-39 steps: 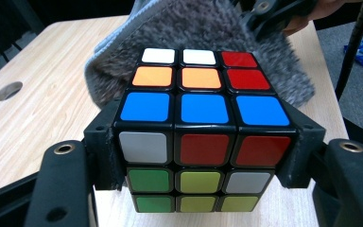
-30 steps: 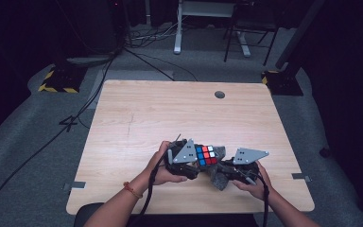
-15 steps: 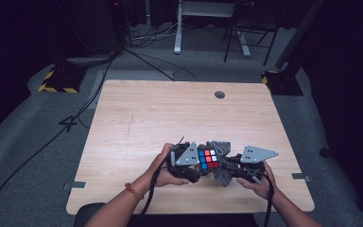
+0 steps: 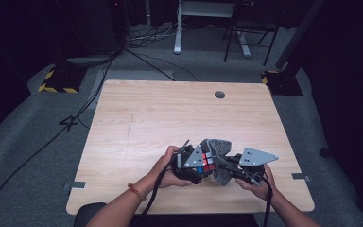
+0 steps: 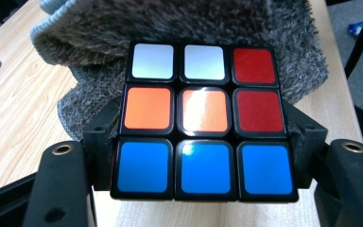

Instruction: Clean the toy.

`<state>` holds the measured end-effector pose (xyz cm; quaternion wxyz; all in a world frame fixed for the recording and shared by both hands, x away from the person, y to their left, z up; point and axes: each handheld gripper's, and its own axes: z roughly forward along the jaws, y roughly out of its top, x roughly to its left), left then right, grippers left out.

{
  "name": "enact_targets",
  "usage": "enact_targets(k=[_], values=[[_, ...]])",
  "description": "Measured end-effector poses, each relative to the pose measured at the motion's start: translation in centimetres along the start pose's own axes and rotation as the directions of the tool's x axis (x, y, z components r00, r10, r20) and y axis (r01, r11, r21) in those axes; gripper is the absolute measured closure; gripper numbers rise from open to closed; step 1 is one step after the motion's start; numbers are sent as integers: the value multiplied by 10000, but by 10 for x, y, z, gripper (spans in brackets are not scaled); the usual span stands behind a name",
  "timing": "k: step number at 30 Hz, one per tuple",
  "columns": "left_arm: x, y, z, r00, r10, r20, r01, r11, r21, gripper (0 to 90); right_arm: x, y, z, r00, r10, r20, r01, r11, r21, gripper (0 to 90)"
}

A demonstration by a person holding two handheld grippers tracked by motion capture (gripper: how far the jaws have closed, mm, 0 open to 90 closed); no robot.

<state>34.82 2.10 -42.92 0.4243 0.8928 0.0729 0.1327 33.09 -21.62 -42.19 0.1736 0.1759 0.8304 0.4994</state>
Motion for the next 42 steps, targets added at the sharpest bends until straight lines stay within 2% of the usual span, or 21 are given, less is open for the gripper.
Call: enact_targets(k=[5, 9, 13, 14, 16, 19, 20, 22, 24, 25, 31, 35, 40, 42], values=[[0, 2, -5, 9999, 156, -67, -158, 9997, -194, 332, -3, -1, 2, 9999, 124, -29, -124, 9999, 80, 785], [-1, 4, -10, 9995, 285, -151, -290, 9990, -342, 333, -8, -11, 12, 9998, 210, -60, -203, 9950, 979, 783], [0, 4, -17, 9999, 146, -58, -150, 9966, -813, 333, -12, -19, 19, 9970, 644, -425, -586, 9902, 1264, 781], [1, 5, -18, 10000, 74, 17, -72, 9956, -934, 333, -11, -20, 21, 9952, 748, -635, -660, 9893, 1302, 779], [1, 5, -20, 9999, 92, 46, -86, 9938, -1109, 333, -8, -20, 24, 9942, 737, -782, -626, 9888, 1354, 779], [2, 4, -21, 9999, 32, 159, -13, 9929, -1187, 331, -3, -18, 24, 9948, 605, -825, -498, 9909, 1253, 781], [4, 3, -22, 9997, -109, 221, 136, 9919, -1262, 331, -3, -17, 23, 9943, 648, -844, -550, 9920, 1136, 781], [6, 1, -22, 9994, -131, 325, 172, 9913, -1307, 329, -6, -17, 20, 9911, 930, -956, -840, 9920, 948, 781], [8, -1, -23, 9985, -238, 488, 303, 9899, -1386, 327, -6, -16, 16, 9923, 806, -945, -738, 9946, 731, 782], [8, -1, -23, 9987, -168, 479, 234, 9900, -1390, 326, -6, -15, 15, 9921, 799, -969, -738, 9951, 650, 782], [7, -2, -23, 9987, -46, 509, 109, 9921, -1247, 325, -6, -13, 8, 9907, 813, -1088, -796, 9966, 202, 783], [7, -1, -21, 9989, 60, 455, -12, 9943, -1066, 324, -5, -12, 6, 9923, 720, -1010, -712, 9974, 113, 783], [3, -2, -15, 9991, 287, 303, -271, 9983, -519, 323, -3, -9, 3, 9941, 530, -944, -529, 9986, 28, 784], [2, -1, -12, 9985, 525, 129, -523, 9985, -174, 323, -1, -8, 3, 9966, 301, -767, -295, 9995, 91, 784]])
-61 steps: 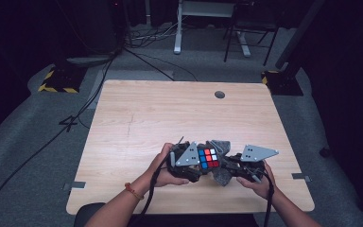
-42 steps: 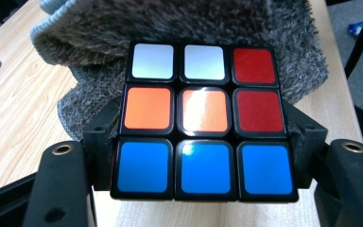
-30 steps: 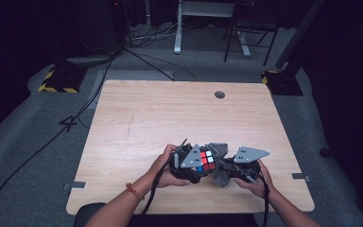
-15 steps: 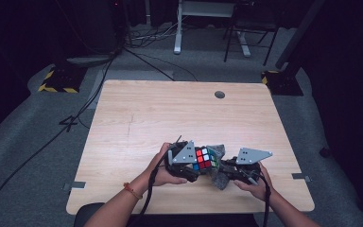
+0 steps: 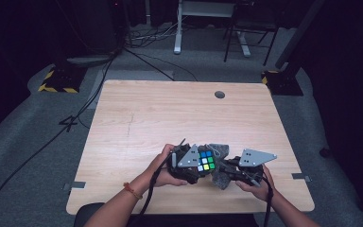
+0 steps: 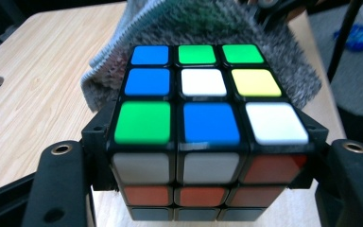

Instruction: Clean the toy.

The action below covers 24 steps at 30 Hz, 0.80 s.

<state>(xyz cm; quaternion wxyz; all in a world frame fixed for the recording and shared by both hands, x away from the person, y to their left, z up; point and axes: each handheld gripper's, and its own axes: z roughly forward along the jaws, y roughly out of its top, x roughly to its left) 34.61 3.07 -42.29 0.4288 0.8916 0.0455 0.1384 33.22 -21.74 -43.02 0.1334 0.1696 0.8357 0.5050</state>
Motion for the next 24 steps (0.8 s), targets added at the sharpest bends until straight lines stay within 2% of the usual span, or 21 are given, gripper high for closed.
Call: enact_targets(k=[5, 9, 12, 14, 17, 22, 24], values=[[-3, 0, 5, 9998, 159, -71, -156, 9992, 358, 326, 2, 2, -1, 10000, -82, 40, 83, 9999, -96, 783], [-2, 1, 3, 9998, 40, -178, -37, 9999, 166, 329, 1, 2, -1, 9999, -54, 126, 55, 10000, -79, 782], [-1, 2, 0, 9999, -114, -126, 112, 9998, -136, 329, 0, -1, 4, 9999, -24, 155, 20, 9996, 269, 782], [0, 3, -2, 9997, -101, -205, 96, 9997, -232, 330, 0, -5, 10, 9999, -9, 112, 1, 9975, 711, 781], [1, 2, -4, 9995, -170, -249, 163, 9995, -287, 330, 0, -7, 13, 10000, 63, -21, -61, 9966, 820, 782], [5, 1, -8, 9987, -354, -370, 342, 9989, -323, 330, 2, -3, 9, 10000, -19, -92, 25, 9977, 680, 782], [6, 0, -7, 9986, -435, -312, 424, 9985, -345, 330, 3, 1, 4, 9999, -117, -82, 120, 9990, 427, 782]])
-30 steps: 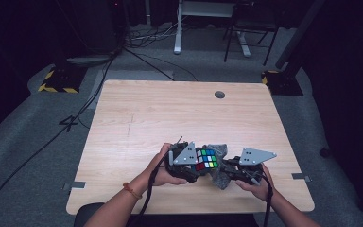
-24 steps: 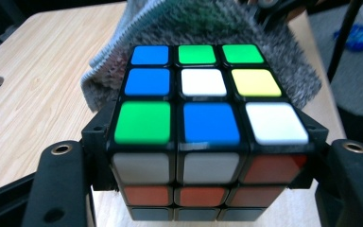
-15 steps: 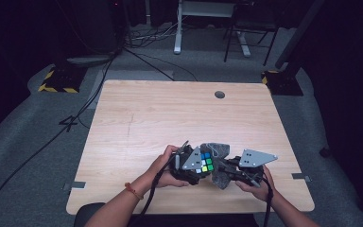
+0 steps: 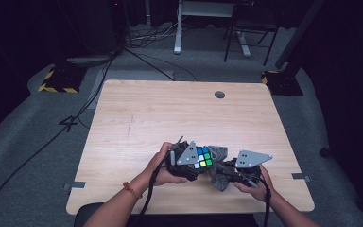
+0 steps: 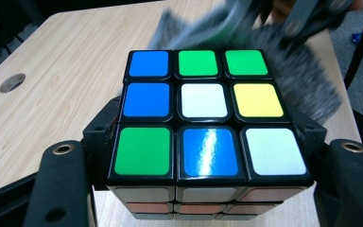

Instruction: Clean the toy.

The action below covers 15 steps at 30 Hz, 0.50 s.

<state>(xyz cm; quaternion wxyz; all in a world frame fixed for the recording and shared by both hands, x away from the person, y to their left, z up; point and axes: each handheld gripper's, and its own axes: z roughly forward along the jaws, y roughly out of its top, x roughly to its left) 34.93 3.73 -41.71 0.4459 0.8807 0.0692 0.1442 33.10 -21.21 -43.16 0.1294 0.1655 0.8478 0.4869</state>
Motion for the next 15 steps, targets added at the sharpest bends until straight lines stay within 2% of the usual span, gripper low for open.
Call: enact_targets(k=[2, 5, 7, 9, 12, 15], values=[[-2, 1, 1, 9999, 42, 98, -41, 9999, -92, 330, 1, 5, -6, 9999, -55, 95, 58, 9996, -293, 782], [-8, 4, 3, 9986, 303, 425, -295, 9994, -201, 330, -1, 6, -8, 9994, -82, 347, 94, 9993, -350, 781], [-12, 7, 4, 9985, 336, 422, -326, 9991, -254, 330, -4, 6, -7, 9993, 56, 366, -44, 9994, -336, 781], [-12, 8, 1, 9981, 290, 534, -260, 9981, -552, 330, -6, 3, -5, 9992, 233, 326, -226, 9995, -240, 782], [-10, 10, -4, 9988, 116, 477, -74, 9963, -860, 330, -6, -3, 4, 9995, 302, 136, -306, 9990, 331, 781], [-5, 11, -10, 9991, -64, 411, 110, 9935, -1130, 331, -2, -7, 14, 9996, 143, -232, -123, 9962, 860, 781]])
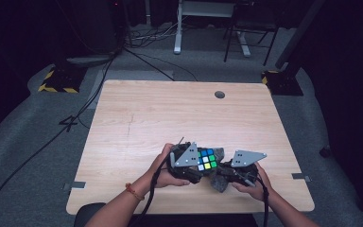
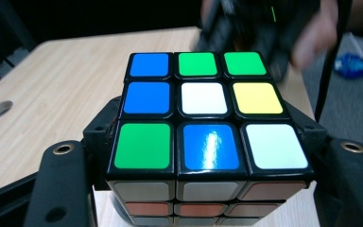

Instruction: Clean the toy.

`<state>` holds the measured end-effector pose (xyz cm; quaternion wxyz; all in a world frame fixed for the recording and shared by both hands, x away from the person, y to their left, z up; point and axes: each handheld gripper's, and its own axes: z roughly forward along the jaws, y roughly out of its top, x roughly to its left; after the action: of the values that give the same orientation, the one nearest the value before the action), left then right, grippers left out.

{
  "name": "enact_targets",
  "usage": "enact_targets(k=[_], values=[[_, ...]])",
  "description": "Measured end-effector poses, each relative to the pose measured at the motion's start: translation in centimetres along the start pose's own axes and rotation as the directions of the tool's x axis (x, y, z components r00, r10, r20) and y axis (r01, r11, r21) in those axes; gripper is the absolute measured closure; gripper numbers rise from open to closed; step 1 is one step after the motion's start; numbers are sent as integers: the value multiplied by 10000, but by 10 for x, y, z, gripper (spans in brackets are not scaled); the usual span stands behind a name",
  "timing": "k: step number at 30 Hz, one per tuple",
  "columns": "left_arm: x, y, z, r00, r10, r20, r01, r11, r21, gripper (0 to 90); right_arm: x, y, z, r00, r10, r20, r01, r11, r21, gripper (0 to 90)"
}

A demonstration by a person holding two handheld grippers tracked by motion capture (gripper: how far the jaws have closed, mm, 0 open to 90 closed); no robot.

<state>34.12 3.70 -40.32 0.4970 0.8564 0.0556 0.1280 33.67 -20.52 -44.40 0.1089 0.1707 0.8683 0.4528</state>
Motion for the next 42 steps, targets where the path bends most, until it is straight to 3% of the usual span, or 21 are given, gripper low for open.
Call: enact_targets(k=[4, 12, 18, 20, 23, 30, 35, 42], values=[[3, -1, -6, 9993, -10, -368, 13, 10000, 73, 331, 2, 1, 3, 9999, -124, -66, 125, 9998, 182, 780], [9, -9, -12, 9955, 211, -925, -131, 9962, 865, 330, -15, 1, -20, 9975, 251, 664, -231, 9993, -304, 777], [19, -23, -22, 9879, -93, -1548, 277, 9928, 1167, 330, -27, -2, -31, 9907, 266, 1338, -235, 9994, -243, 773], [26, -31, -28, 9864, -488, -1568, 667, 9916, 1104, 330, -33, -4, -34, 9877, 267, 1543, -253, 9996, -110, 770], [31, -41, -33, 9802, -663, -1864, 940, 9851, 1442, 330, -44, -9, -36, 9857, 428, 1628, -457, 9989, 139, 764], [37, -67, -42, 9741, -1191, -1922, 1571, 9678, 1967, 329, -59, -16, -36, 9831, 455, 1771, -570, 9966, 602, 755], [38, -83, -44, 9744, -1433, -1732, 1827, 9538, 2386, 329, -62, -28, -37, 9847, 514, 1663, -692, 9923, 1026, 745], [36, -103, -43, 9713, -1965, -1344, 2245, 9438, 2426, 328, -61, -45, -34, 9848, 734, 1577, -910, 9900, 1075, 731]])
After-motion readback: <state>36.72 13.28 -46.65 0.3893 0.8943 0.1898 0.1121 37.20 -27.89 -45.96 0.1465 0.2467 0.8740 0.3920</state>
